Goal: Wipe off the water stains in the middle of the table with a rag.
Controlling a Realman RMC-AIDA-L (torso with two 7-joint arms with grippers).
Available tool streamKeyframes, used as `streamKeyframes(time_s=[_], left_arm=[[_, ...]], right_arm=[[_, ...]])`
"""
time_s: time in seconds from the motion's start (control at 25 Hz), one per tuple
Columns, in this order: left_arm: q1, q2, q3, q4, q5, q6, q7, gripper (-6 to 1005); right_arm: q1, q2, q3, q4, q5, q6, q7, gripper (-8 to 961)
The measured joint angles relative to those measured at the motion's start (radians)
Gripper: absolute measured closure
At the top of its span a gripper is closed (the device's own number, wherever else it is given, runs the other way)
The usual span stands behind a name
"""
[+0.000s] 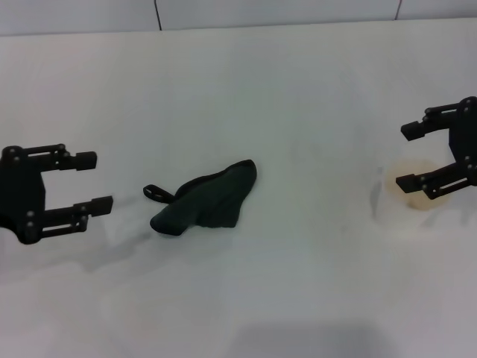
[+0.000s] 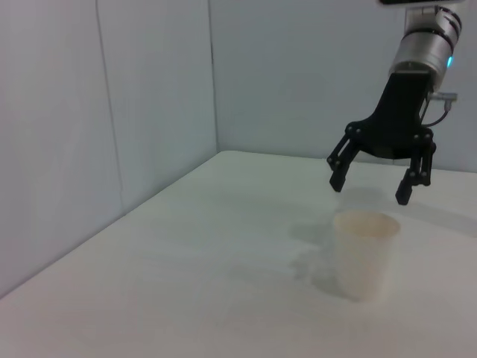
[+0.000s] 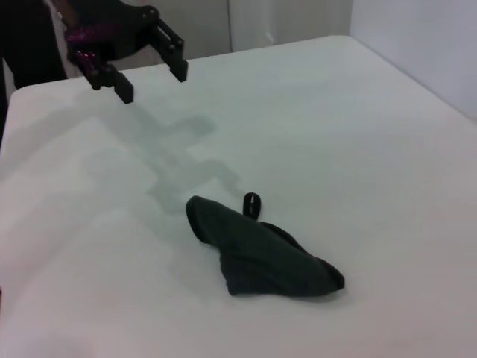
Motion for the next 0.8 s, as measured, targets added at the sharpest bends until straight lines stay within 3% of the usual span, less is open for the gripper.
streamKeyframes(time_s=[0.8], left_arm=[[0.036,0.0,-0.032,-0.009,-0.016,0.018,0.046,336]], right_arm=[[-0.019,0.006,0.025,-0.02,0.007,0.006,0.003,99]])
